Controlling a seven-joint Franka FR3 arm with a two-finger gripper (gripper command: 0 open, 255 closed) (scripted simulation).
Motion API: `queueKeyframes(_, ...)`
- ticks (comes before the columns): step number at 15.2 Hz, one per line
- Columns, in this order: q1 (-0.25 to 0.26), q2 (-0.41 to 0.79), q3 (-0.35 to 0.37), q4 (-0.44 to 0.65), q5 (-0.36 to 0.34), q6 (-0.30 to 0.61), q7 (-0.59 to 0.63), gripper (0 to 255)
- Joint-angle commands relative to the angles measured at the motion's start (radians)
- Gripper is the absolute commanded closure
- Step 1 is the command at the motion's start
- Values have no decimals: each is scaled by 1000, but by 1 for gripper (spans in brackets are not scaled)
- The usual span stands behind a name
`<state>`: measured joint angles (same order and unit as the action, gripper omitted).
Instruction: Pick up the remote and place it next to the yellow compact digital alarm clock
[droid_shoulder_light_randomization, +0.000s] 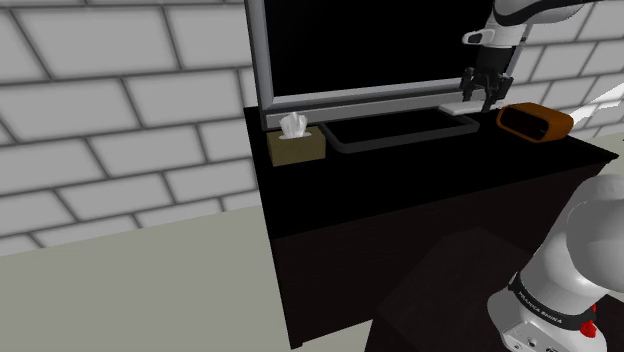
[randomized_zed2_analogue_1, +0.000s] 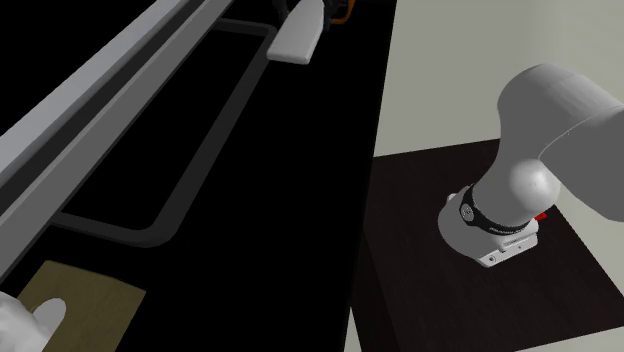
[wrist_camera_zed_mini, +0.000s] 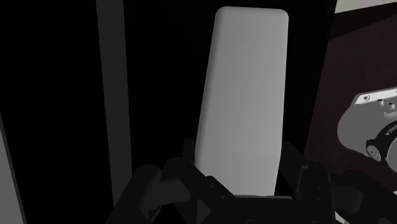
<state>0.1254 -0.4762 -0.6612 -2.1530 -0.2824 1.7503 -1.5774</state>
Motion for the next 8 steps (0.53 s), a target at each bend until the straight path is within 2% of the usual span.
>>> queueKeyframes(1,-16,-7,-32,8,-17,-7,-45,255)
queueKeyframes(8,-63,-17,-157,53,-70,-23,-208,255)
